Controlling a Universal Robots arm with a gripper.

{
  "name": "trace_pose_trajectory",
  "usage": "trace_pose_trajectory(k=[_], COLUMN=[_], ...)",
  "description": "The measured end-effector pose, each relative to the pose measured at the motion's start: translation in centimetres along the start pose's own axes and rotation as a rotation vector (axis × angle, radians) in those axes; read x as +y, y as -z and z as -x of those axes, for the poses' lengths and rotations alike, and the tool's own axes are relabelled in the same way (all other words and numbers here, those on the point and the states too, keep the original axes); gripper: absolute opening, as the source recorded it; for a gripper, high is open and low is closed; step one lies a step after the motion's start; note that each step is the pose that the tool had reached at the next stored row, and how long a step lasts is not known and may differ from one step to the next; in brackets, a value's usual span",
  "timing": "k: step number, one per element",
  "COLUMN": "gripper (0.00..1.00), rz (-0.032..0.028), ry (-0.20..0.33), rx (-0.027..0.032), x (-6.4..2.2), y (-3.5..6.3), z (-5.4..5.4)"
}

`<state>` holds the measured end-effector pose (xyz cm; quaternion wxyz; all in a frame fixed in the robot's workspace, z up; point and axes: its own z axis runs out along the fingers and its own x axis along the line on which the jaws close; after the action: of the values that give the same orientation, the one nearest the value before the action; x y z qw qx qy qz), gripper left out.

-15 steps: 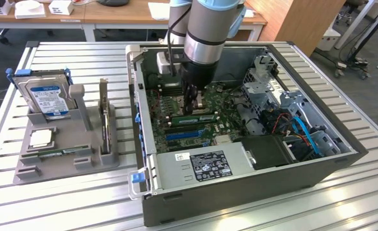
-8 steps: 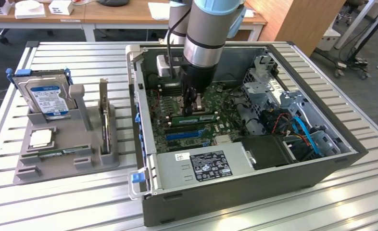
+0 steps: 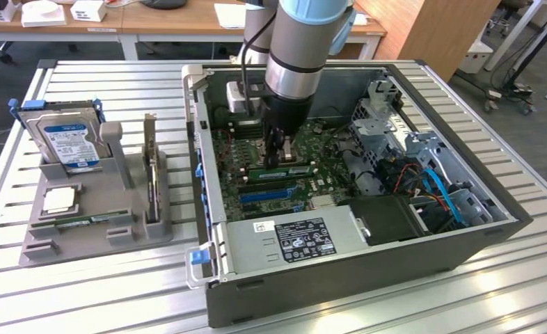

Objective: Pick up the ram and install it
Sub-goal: 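Press down the ram until it locks into place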

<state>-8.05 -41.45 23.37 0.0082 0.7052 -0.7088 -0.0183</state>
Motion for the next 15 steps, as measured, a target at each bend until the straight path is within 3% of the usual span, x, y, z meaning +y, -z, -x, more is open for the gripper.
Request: trace_pose_trajectory(k=[15], gripper=[0.10], rz=[0.0001], ry=[0.000], rx=[0.0001], x=[-0.01], y=[-0.37], z=[-0.01])
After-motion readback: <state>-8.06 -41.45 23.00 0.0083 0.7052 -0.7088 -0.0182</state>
